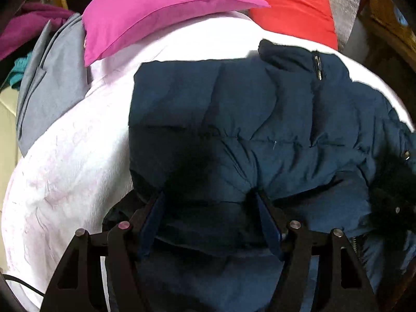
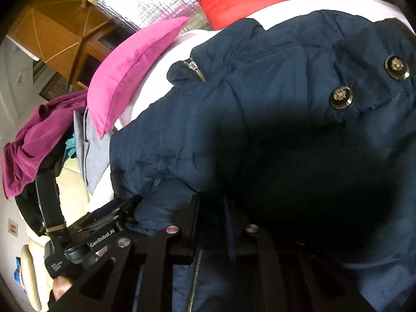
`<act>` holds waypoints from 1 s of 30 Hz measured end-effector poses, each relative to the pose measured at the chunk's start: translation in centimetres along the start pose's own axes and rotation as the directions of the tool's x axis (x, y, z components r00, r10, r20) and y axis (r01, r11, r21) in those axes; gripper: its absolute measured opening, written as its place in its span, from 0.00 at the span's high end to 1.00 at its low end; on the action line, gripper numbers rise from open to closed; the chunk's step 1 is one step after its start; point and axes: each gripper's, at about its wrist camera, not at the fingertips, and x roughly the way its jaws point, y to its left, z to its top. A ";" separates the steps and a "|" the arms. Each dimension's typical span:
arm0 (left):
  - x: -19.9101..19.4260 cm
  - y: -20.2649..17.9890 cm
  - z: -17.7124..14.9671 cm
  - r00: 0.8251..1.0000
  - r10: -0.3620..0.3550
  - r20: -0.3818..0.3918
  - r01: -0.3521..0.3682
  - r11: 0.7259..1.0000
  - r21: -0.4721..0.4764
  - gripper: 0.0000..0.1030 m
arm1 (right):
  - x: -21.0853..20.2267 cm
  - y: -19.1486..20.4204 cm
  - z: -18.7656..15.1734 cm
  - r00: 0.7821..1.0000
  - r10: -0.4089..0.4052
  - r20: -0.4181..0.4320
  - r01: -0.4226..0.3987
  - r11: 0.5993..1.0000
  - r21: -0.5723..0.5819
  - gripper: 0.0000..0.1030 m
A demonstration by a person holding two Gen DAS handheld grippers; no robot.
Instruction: Fold large clothes
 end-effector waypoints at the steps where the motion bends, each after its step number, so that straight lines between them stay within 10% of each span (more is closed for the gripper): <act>1: -0.6 0.4 0.0 1.000 -0.013 0.003 0.013 1.000 -0.008 0.32 | -0.6 0.2 0.1 1.000 0.006 -0.002 -0.006 1.000 -0.004 0.79; 7: -4.7 2.3 0.6 0.990 0.020 0.143 -0.016 0.999 -0.032 0.31 | -10.0 -2.0 1.2 0.959 -0.010 0.284 0.004 1.000 0.022 0.33; 9: -5.1 3.3 0.9 0.983 0.085 0.165 -0.077 0.996 -0.053 0.30 | -12.7 -4.2 1.4 0.927 -0.047 0.372 0.012 0.995 0.094 0.35; 12: -3.4 4.6 0.8 0.980 0.162 0.115 -0.156 0.986 -0.064 0.30 | -13.5 -7.8 1.6 0.917 -0.148 0.371 0.074 0.976 0.205 0.74; 17: -0.2 5.1 0.1 0.981 0.193 0.008 -0.193 0.981 -0.023 0.30 | -10.2 -12.7 1.5 0.954 -0.174 0.243 0.087 0.939 0.332 0.81; 25: -2.4 5.2 0.9 0.985 0.149 0.090 -0.144 0.988 -0.057 0.30 | -13.7 -11.2 2.6 0.898 -0.186 0.398 0.058 0.948 0.312 0.77; 30: 0.7 4.6 1.3 0.978 0.207 0.026 -0.208 0.978 0.012 0.30 | -10.6 -14.2 2.9 0.935 -0.184 0.302 0.057 0.921 0.385 0.78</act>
